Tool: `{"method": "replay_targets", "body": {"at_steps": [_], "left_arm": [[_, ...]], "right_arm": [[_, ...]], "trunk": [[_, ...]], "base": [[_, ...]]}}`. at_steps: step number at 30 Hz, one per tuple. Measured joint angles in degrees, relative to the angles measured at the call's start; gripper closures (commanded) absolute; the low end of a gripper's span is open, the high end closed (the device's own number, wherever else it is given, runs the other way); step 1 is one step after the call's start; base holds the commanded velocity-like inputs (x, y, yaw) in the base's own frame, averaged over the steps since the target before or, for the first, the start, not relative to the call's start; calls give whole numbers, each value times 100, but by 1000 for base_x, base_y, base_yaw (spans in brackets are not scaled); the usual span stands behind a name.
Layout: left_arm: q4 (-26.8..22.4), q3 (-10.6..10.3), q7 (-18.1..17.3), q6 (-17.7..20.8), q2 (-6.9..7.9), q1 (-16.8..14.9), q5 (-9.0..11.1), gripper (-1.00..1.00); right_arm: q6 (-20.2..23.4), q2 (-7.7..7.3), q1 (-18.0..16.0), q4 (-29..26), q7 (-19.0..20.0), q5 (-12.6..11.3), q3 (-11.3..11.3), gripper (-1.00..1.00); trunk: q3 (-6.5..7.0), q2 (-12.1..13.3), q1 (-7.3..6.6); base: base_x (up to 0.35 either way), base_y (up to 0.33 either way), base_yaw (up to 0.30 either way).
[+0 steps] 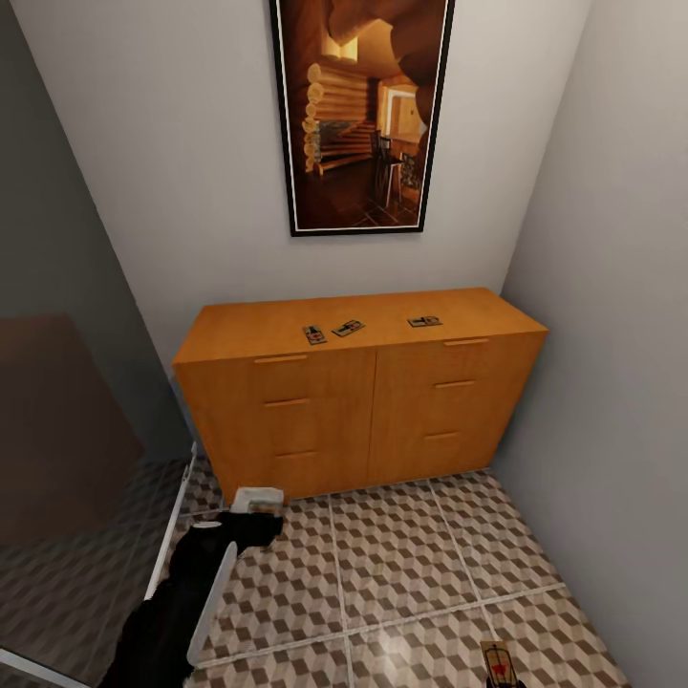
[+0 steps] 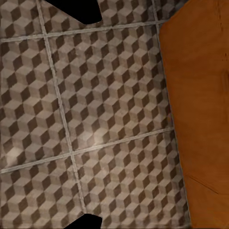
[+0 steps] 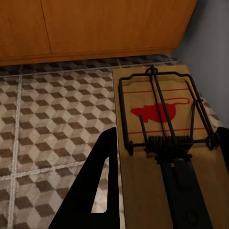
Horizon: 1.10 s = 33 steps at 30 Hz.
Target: Take the four mousetraps from the cabinet in the bathroom and place them on the bathroom floor. Make sure all four end up on the same floor surface, and ensure that at least two of them are either under or directly next to the same bathroom sink.
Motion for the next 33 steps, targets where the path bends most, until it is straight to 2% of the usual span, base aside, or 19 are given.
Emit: {"method": "replay_targets", "body": {"at_steps": [1,3,5,6,9,11,13,15,17,23,25,28,31,33], "left_arm": [[0,-1,2,72,-78,-220,6,-100],[14,0,4,189,-132,-497,8,-100],[48,0,2,363,-168,-784,12,-100],[119,-1,1,538,-194,-1065,19,-100],[312,0,1,687,-220,-1549,22,-100],[667,-1,4,770,-251,-2155,33,-100],[874,0,5,792,-261,-2472,37,-100],[1212,0,-2,814,-275,-3017,53,-100],[1272,0,-12,823,-280,-3267,78,-100],[926,-57,-66,863,-279,-3470,182,-100],[801,-235,-190,874,-269,-3495,208,-100],[478,-664,-490,884,-184,-3513,229,-100],[203,-862,-625,887,-68,-3518,220,-100],[124,-914,-660,887,-25,-3518,221,-100]], "right_arm": [[0,-1,0,0,0,1,1,100],[0,-2,0,0,2,1,1,100],[0,-2,0,0,5,1,1,100],[0,-2,0,0,9,1,1,100],[0,-3,0,0,16,1,1,100],[0,2,0,0,22,2,2,100],[0,2,0,0,24,1,1,100],[0,-4,0,0,25,-1,-1,100],[0,-8,0,-2,26,0,0,100],[-3,-8,0,-7,26,2,2,100],[-4,-5,0,-6,26,1,2,100],[-7,1,0,-2,23,2,8,100],[-8,1,0,-1,21,0,8,100],[-8,-1,0,0,20,1,9,100]], "trunk": [[1,0,0],[0,0,0],[0,0,0],[1,0,0],[0,0,0],[1,0,0],[0,0,0],[1,0,0],[0,0,0],[0,0,0],[0,0,0],[0,0,0],[0,0,0],[0,0,0]], "base": [[0,0,0],[0,0,0],[0,0,0],[0,0,0],[0,0,0],[0,0,0],[0,0,0],[0,0,0],[0,0,0],[0,0,0],[0,0,0],[0,0,0],[0,0,0],[0,0,0]]}}
